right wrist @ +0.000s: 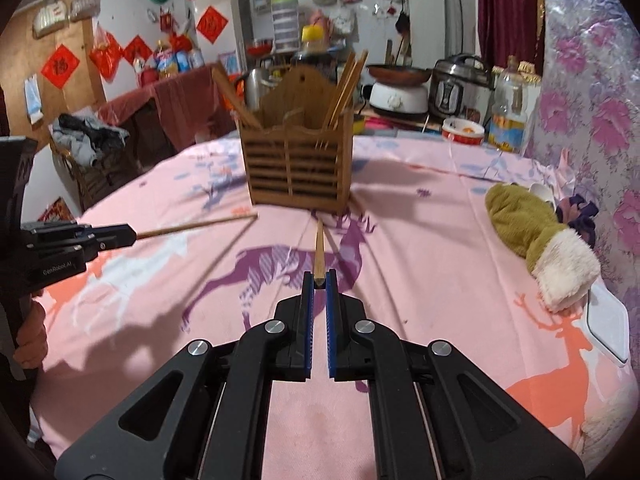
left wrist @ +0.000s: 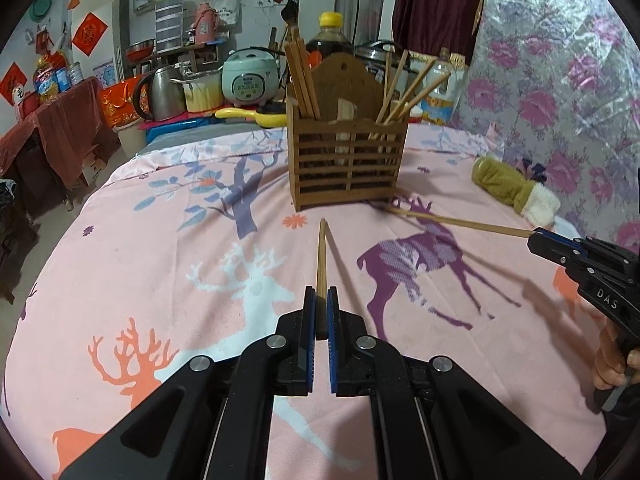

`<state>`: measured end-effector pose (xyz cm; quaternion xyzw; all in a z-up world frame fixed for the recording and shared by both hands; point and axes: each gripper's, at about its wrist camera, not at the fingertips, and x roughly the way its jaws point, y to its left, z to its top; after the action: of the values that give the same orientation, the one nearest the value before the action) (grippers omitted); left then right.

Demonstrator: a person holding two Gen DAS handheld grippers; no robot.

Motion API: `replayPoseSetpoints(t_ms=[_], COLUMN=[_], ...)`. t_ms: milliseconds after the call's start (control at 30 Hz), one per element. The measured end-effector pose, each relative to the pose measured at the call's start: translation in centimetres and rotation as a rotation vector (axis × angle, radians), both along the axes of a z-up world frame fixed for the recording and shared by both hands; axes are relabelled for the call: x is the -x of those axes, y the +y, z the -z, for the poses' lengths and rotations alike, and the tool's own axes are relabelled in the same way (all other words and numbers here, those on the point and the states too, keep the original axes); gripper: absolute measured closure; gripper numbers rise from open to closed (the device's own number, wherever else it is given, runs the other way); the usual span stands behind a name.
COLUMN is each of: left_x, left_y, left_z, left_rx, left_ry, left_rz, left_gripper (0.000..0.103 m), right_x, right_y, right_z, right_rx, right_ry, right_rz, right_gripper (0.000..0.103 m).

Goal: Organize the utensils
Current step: 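Lift both held chopsticks and carry them over the wooden holder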

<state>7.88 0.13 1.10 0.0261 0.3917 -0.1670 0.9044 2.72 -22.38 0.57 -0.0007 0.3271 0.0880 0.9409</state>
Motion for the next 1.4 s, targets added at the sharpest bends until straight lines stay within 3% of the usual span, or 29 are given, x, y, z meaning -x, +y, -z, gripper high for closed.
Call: replayPoseSetpoints(t_ms=[467, 933, 1133, 1400], left_x=[-1.5, -3.9, -4.8, -6.2], left_y=[-1.0, -3.7, -4.8, -6.0], left_z=[-6.5, -11.7, -16.0, -20.4], left_rx=[0.015, 0.03, 0.051, 0.078], left_ry=[-0.088, -0.176, -0.268, -0.387], left_rz=[-0.014, 0.023, 0.024, 0.005], left_gripper=[0.097, 0.097, 0.097, 0.097], right_x=[-0.5, -3.6, -3.9, -4.8], right_y=[0.6, 1.6, 1.7, 2.2], right_z=[-7.3, -10.7, -14.0, -18.3], right_rx=[-0.061, -0.077, -0.122, -0.122], right_ry=[-0.127, -0.158, -0.239, -0.417], right_rz=[-0.019, -0.026, -0.019, 0.047], right_gripper=[0.097, 0.097, 0.097, 0.097])
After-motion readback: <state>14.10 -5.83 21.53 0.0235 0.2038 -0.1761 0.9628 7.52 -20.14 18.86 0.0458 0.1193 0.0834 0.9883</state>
